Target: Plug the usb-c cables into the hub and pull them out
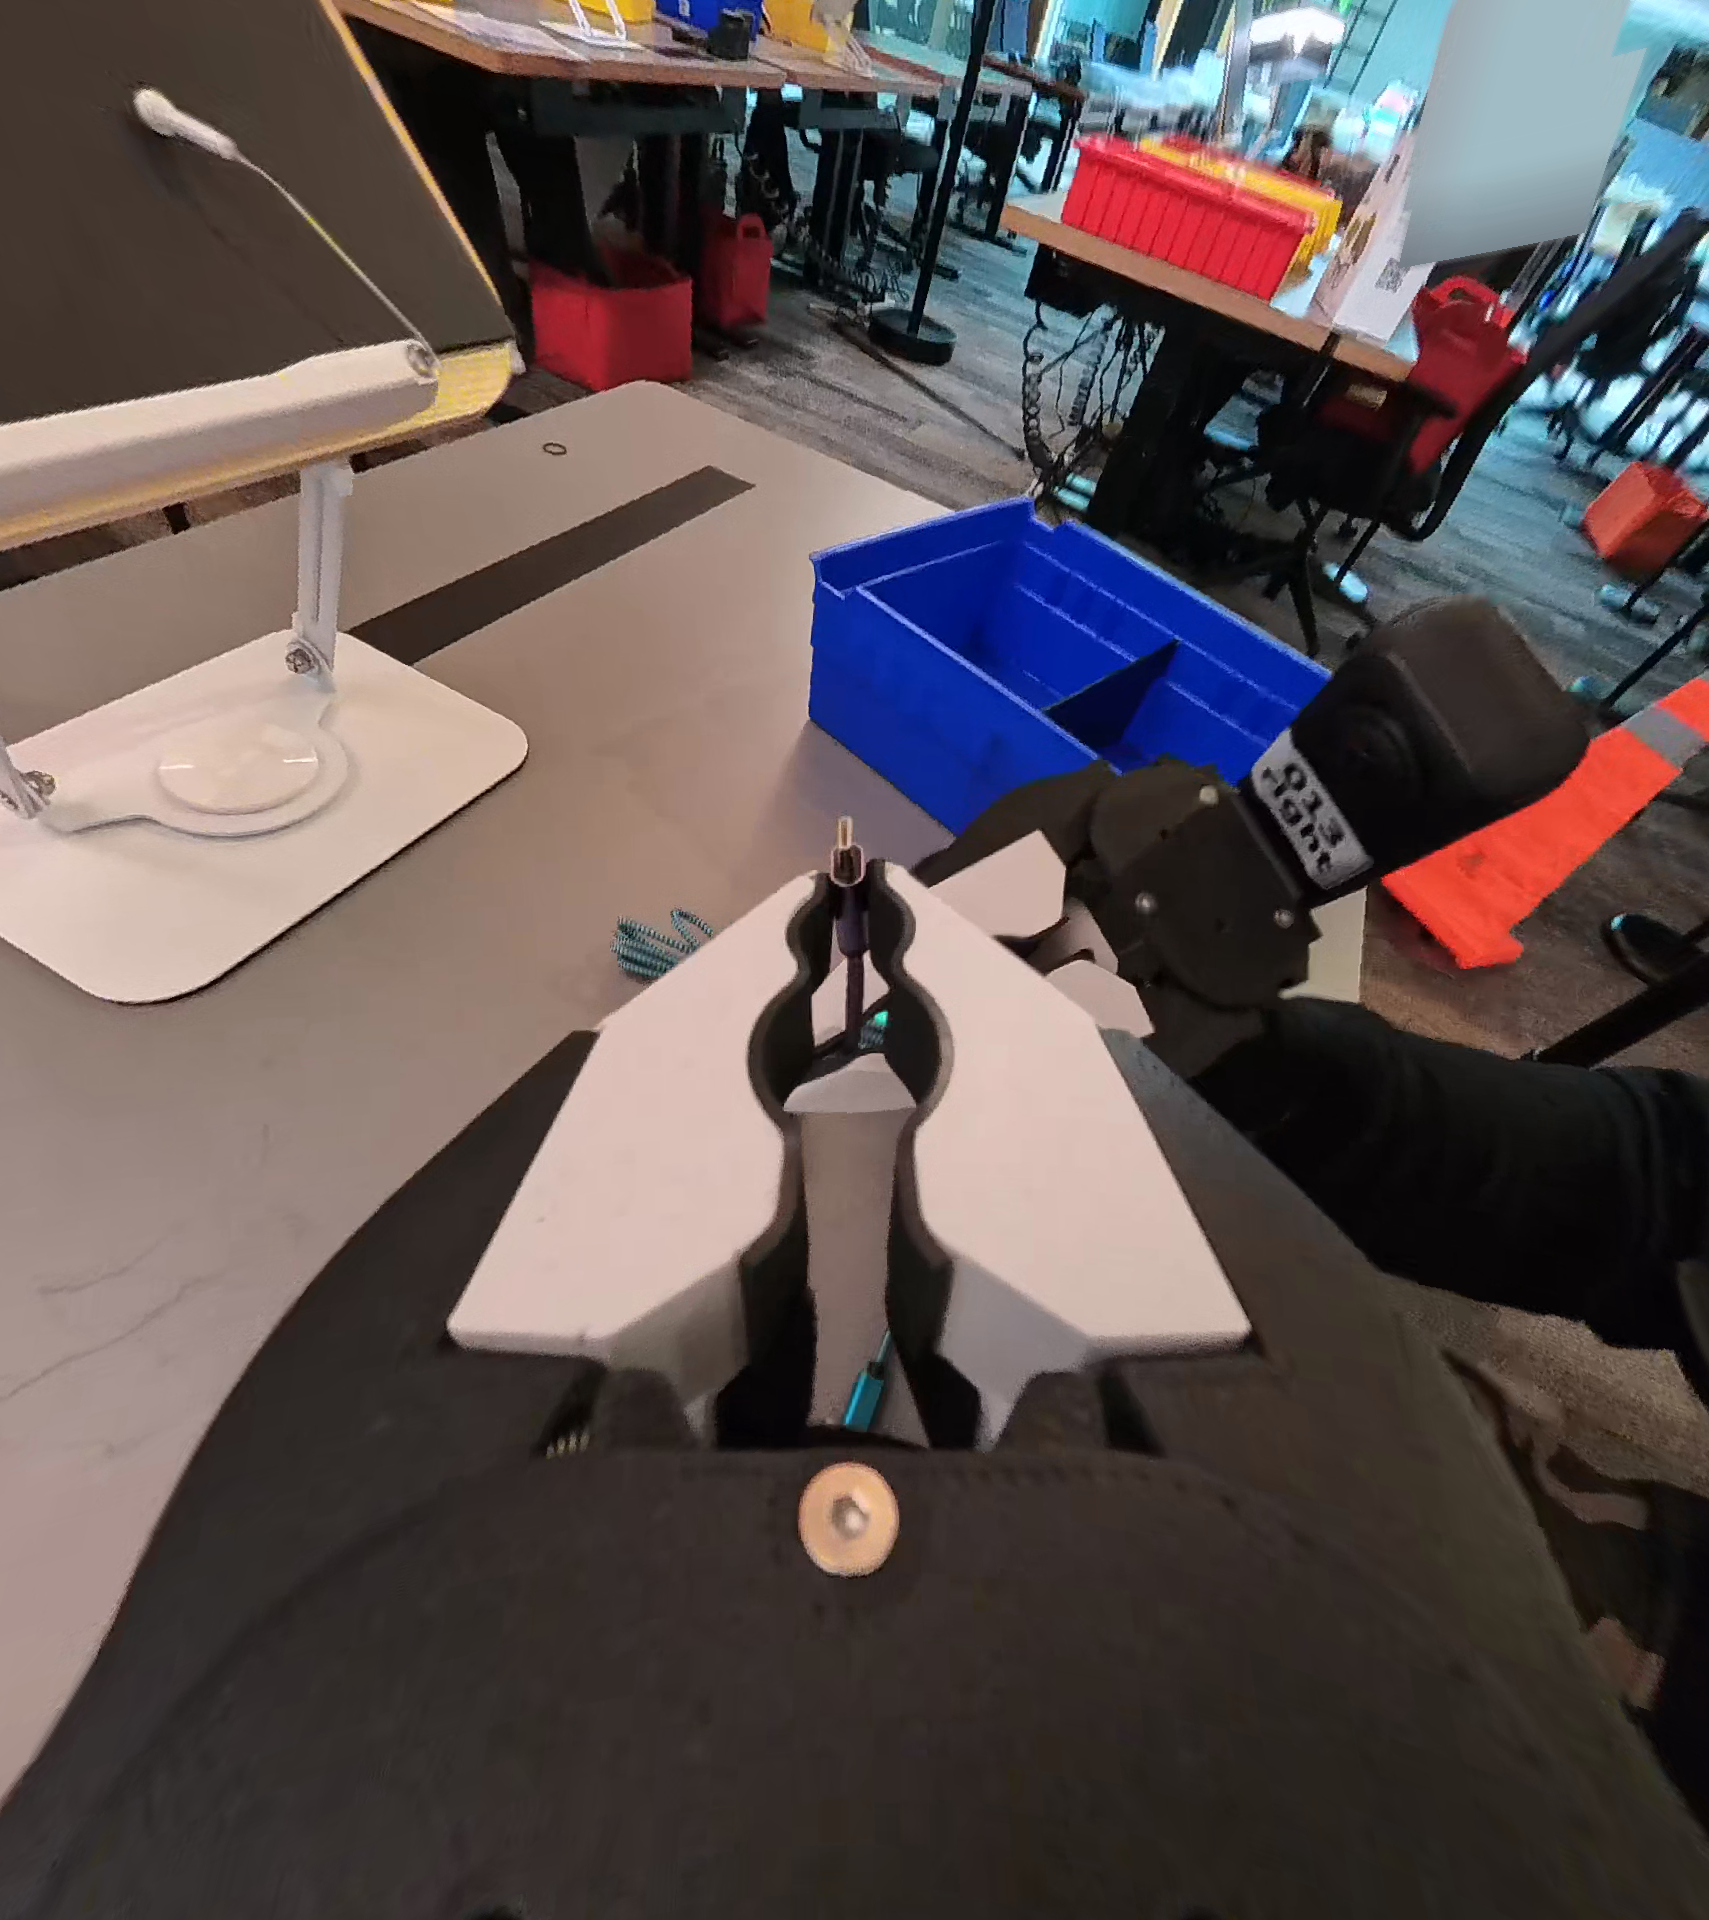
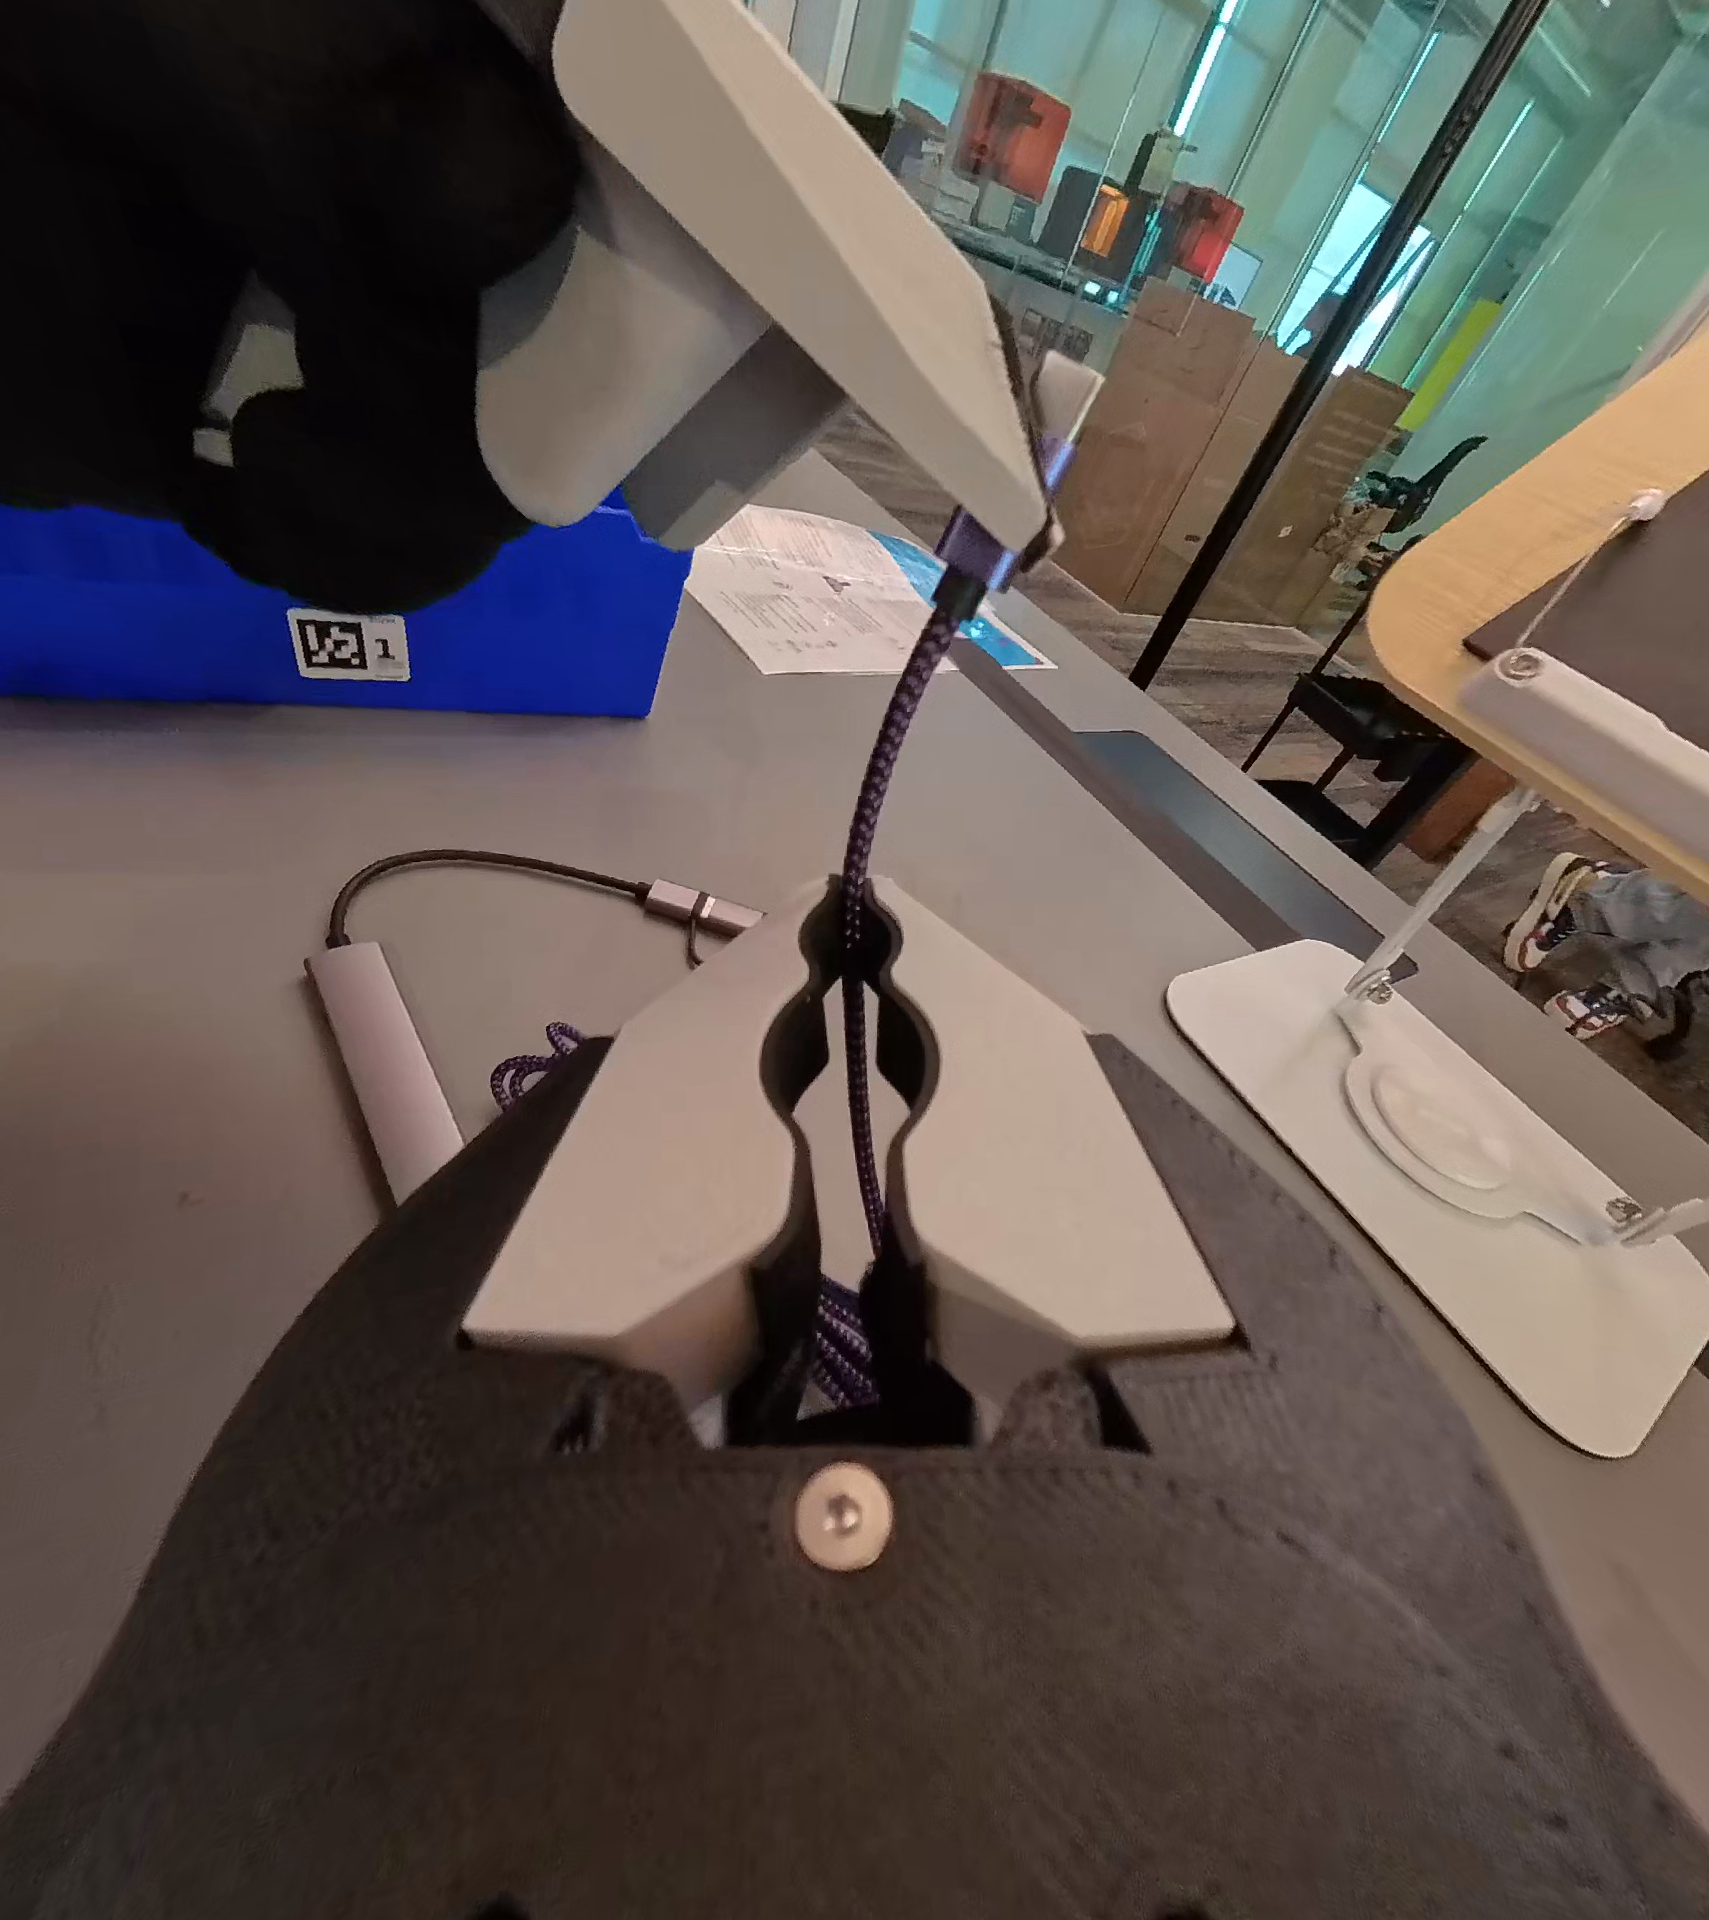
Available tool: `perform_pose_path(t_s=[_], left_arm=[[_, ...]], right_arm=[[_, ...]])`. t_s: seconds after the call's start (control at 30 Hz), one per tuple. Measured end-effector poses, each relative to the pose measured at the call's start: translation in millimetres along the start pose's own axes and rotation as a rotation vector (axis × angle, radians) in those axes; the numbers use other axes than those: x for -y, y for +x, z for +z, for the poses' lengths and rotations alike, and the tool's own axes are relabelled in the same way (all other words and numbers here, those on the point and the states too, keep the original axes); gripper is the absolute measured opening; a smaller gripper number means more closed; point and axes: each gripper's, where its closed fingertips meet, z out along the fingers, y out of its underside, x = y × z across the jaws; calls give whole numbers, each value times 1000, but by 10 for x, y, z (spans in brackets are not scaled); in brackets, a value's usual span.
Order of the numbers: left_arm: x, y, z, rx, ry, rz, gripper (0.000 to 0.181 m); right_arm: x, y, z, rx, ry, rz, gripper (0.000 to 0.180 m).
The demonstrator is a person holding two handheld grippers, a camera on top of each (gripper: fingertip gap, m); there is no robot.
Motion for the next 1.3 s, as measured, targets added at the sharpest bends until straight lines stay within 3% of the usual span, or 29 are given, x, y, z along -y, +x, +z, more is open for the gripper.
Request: perform_pose_path(t_s=[0.07, 0.23, 0.53, 0.9, 1.1, 1.17, 1.3], left_arm=[[64, -16, -8, -13, 69, -75, 3], [-27, -9, 89, -132, 207, -372, 4], [-113, 16, 177, -311, 372, -704, 4], [-125, 37, 90, -484, 439, -825, 4], [-163, -67, -13, -263, 393, -564, 17], [-161, -109, -91, -124, 346, -366, 18], [-211, -123, -178, 202, 100, 233, 31]], right_arm=[[64, 49, -36, -26, 39, 12, 0], [335, 235, -223, -148, 189, -12, 28], [377, 233, -221, -317, 155, -224, 18], [426, 141, -228, -255, 198, -214, 9], [376, 128, -205, -149, 202, -86, 8], [364, 150, -224, -87, 222, 3, 8], [352, 67, -232, 100, 252, 173, 8]])
